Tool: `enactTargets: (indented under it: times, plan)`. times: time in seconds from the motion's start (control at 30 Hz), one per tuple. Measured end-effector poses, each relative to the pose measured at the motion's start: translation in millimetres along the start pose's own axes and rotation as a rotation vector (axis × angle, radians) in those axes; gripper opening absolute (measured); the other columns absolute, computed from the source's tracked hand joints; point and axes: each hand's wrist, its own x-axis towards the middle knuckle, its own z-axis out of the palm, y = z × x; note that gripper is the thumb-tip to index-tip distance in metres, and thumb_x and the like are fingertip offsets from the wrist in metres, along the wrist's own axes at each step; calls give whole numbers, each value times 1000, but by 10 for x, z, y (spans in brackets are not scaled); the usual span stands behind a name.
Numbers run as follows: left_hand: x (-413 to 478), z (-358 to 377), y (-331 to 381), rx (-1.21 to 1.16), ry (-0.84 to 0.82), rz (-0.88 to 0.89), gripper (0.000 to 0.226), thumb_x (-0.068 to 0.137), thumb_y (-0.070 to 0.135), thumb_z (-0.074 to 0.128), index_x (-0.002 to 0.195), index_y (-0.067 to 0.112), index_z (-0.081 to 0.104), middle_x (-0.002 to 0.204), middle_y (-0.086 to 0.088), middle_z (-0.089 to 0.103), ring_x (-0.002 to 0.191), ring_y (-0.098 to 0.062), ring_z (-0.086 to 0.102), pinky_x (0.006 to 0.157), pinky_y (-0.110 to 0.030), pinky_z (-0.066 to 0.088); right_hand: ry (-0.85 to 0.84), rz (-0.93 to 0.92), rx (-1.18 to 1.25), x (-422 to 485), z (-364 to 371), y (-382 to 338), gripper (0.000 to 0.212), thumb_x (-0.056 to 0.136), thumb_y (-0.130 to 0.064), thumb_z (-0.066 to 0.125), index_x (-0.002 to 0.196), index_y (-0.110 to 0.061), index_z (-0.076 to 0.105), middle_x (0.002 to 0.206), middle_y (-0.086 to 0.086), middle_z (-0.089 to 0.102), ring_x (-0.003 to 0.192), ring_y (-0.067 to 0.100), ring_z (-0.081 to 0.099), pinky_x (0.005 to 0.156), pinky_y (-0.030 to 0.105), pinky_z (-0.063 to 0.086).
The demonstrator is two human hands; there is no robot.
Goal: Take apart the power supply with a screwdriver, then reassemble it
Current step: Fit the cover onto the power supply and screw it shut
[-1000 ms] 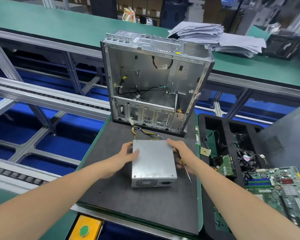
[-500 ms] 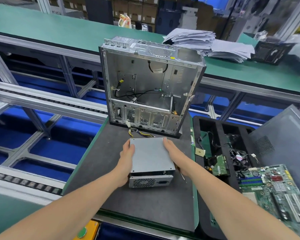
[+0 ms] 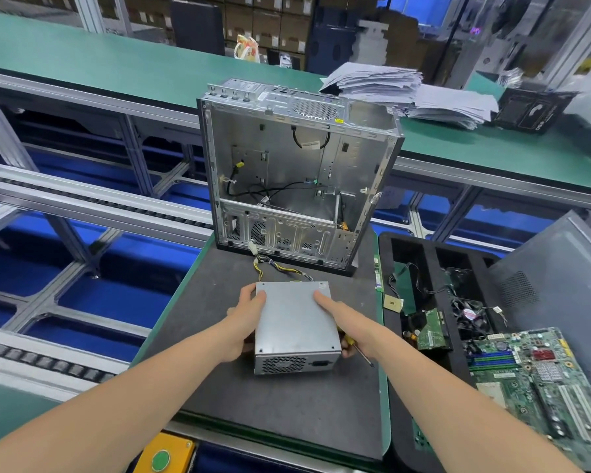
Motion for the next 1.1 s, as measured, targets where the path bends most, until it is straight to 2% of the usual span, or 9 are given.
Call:
enactTargets:
  times: [0.13, 0.23, 0.3, 0.43, 0.53, 0.73, 0.83, 0.97, 1.1]
  plan:
    - [-5, -37, 31, -9, -54, -74, 27, 107, 53, 35, 133, 54, 40, 122, 8, 68, 112, -23, 68, 102, -54, 54, -17, 41, 20, -21, -50, -3, 69, 73, -86, 67, 97, -21, 65, 61, -4, 46, 49, 14, 39, 49, 22, 37]
    - [-13, -1, 101, -49, -48, -114, 26, 108, 52, 33, 134, 49, 38, 122, 3, 67, 111, -26, 67, 102, -52, 54, 11, 106, 100, -28, -51, -56, 57, 69, -70, 81, 82, -19, 60, 56, -4, 46, 45, 12, 38, 49, 20, 37]
    - [-36, 47, 160, -108, -29, -134, 26, 110, 49, 31, 135, 44, 36, 125, -1, 62, 111, -26, 66, 91, -49, 59, 35, 139, 141, -29, -42, -97, 54, 68, -63, 85, 78, -18, 57, 57, -3, 46, 44, 12, 38, 48, 19, 36]
    - [-7, 144, 269, -130, 31, -85, 23, 109, 46, 34, 128, 33, 36, 129, -6, 48, 116, -28, 56, 109, -55, 48, 8, 157, 384, 9, -79, -157, 48, 76, -52, 83, 92, -13, 60, 65, -2, 49, 46, 10, 34, 43, 20, 29]
    - [-14, 138, 353, -175, 41, -133, 18, 109, 46, 39, 122, 33, 38, 132, -6, 49, 125, -31, 54, 112, -58, 43, 33, 119, 356, 30, -45, -148, 51, 76, -52, 84, 102, -15, 61, 70, -3, 47, 47, 8, 31, 41, 19, 28]
    - [-20, -22, 205, 160, 30, 40, 20, 108, 45, 32, 124, 35, 40, 123, -9, 52, 105, -29, 56, 97, -45, 51, -12, 64, 282, 20, -14, -26, 45, 87, -62, 74, 107, -22, 65, 71, -4, 57, 48, 7, 39, 43, 19, 32]
    - [76, -99, 198, 386, 122, 205, 19, 108, 45, 32, 110, 31, 45, 116, -6, 44, 93, -25, 50, 79, -36, 42, 16, -110, 183, -2, -4, -39, 28, 102, -64, 50, 123, -47, 56, 99, -1, 67, 54, 11, 49, 42, 21, 38]
    - [173, -10, 222, 191, 97, 174, 23, 110, 38, 38, 107, 17, 45, 110, -4, 49, 89, -20, 43, 74, -35, 34, 61, -280, 107, 56, 18, -90, 26, 107, -57, 45, 123, -38, 53, 108, 4, 67, 78, 19, 57, 51, 26, 41]
    - [245, 85, 326, 80, 171, 97, 28, 110, 33, 40, 105, 6, 45, 101, -10, 49, 91, -26, 45, 81, -35, 36, 85, -343, 67, 147, 8, -158, 25, 108, -53, 44, 115, -30, 53, 97, 8, 60, 75, 23, 49, 50, 28, 33]
